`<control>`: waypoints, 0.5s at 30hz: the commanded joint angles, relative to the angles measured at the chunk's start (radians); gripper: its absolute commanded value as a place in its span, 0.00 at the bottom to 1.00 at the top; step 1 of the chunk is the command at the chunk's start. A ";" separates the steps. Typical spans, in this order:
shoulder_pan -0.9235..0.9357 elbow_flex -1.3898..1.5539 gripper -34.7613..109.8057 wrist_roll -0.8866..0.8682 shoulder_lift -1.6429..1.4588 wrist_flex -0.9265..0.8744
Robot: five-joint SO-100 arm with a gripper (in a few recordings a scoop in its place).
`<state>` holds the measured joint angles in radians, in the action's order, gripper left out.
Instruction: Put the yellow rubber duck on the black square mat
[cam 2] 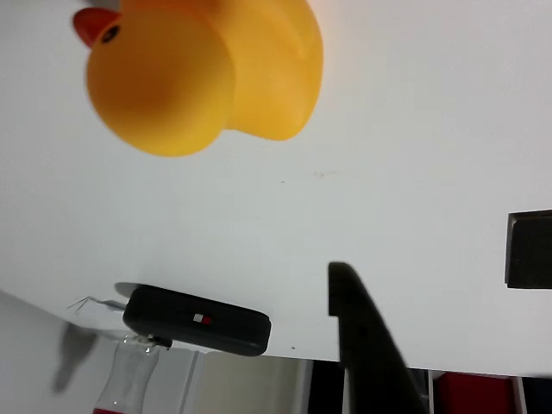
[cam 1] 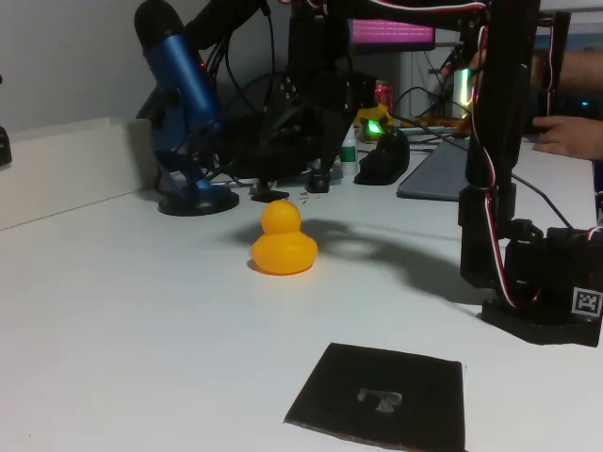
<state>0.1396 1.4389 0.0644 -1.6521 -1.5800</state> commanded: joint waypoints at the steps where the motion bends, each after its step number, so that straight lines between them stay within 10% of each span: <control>1: -0.011 -0.029 0.56 0.009 -0.002 -0.025; 15: -0.109 -0.034 0.56 0.002 0.127 -0.049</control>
<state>0.0721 1.4389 0.0552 -1.5110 -1.6153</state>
